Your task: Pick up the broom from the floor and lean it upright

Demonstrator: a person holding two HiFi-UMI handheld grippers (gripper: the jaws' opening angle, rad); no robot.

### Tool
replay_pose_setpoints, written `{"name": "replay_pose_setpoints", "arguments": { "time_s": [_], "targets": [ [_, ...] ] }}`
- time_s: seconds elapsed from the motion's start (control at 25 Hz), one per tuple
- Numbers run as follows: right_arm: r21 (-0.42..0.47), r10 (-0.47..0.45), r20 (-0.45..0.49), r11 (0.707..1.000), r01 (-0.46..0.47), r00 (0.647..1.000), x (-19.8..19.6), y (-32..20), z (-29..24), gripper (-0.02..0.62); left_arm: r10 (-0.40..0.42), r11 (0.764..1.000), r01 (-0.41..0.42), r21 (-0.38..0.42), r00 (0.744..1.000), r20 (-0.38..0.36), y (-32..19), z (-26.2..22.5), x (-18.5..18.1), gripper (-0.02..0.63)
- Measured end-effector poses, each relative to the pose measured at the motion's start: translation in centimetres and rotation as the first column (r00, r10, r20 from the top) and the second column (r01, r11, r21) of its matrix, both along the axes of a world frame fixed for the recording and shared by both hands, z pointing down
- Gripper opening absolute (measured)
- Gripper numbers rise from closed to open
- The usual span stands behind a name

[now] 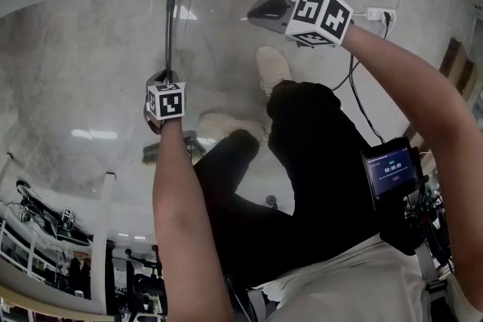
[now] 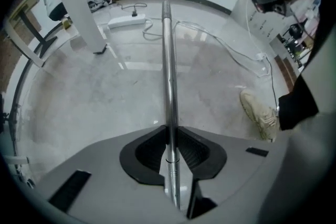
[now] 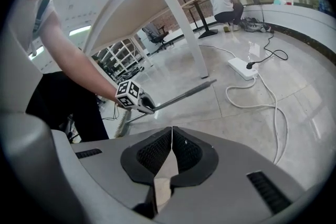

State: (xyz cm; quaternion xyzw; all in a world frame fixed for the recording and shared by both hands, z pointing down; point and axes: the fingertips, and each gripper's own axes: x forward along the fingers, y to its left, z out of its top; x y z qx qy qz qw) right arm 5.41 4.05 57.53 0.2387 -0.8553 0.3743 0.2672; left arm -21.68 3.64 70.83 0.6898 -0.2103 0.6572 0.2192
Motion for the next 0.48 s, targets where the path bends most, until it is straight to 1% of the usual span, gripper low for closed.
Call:
{"name": "replay_pose_setpoints", "arguments": {
  "time_s": [0.08, 0.12, 0.16, 0.24, 0.28, 0.32, 0.4, 0.48],
  "targets": [
    [-0.013, -0.009, -0.004, 1.0, 0.009, 1.0, 0.3, 0.6, -1.0, 0.017, -0.005, 0.999, 0.006, 0.035, 0.999, -0.036, 0.0, -2.1, 0.3, 0.075],
    [-0.022, -0.004, -0.018, 1.0, 0.004, 1.0, 1.2, 1.1, -1.2, 0.017, 0.005, 0.999, -0.002, 0.051, 0.998, -0.066, -0.1, -2.7, 1.4, 0.075],
    [-0.034, 0.013, -0.044, 0.999, -0.014, 0.999, 2.8, 1.6, -1.1, 0.017, 0.029, 0.998, -0.022, 0.065, 0.993, -0.111, -0.4, -2.5, 3.5, 0.074],
    [-0.059, 0.067, -0.119, 0.995, -0.075, 0.991, 7.3, 2.6, 0.4, 0.017, 0.096, 0.993, -0.078, 0.091, 0.971, -0.221, -1.3, -0.2, 9.2, 0.074],
    [-0.066, 0.085, -0.144, 0.993, -0.096, 0.986, 9.0, 2.9, 1.5, 0.017, 0.117, 0.99, -0.091, 0.108, 0.958, -0.262, -1.6, 0.9, 11.2, 0.074],
    [-0.069, 0.092, -0.153, 0.992, -0.103, 0.984, 9.7, 3.1, 2.3, 0.017, 0.122, 0.988, -0.088, 0.127, 0.95, -0.289, -1.7, 1.5, 12.0, 0.074],
    [-0.071, 0.086, -0.147, 0.993, -0.097, 0.985, 9.1, 3.3, 3.1, 0.017, 0.106, 0.984, -0.054, 0.168, 0.941, -0.32, -1.3, 1.0, 11.4, 0.074],
    [-0.075, 0.068, -0.139, 0.994, -0.079, 0.988, 7.3, 3.8, 2.9, 0.017, 0.084, 0.979, -0.012, 0.204, 0.934, -0.347, -0.5, -0.6, 9.6, 0.074]
  ]
}}
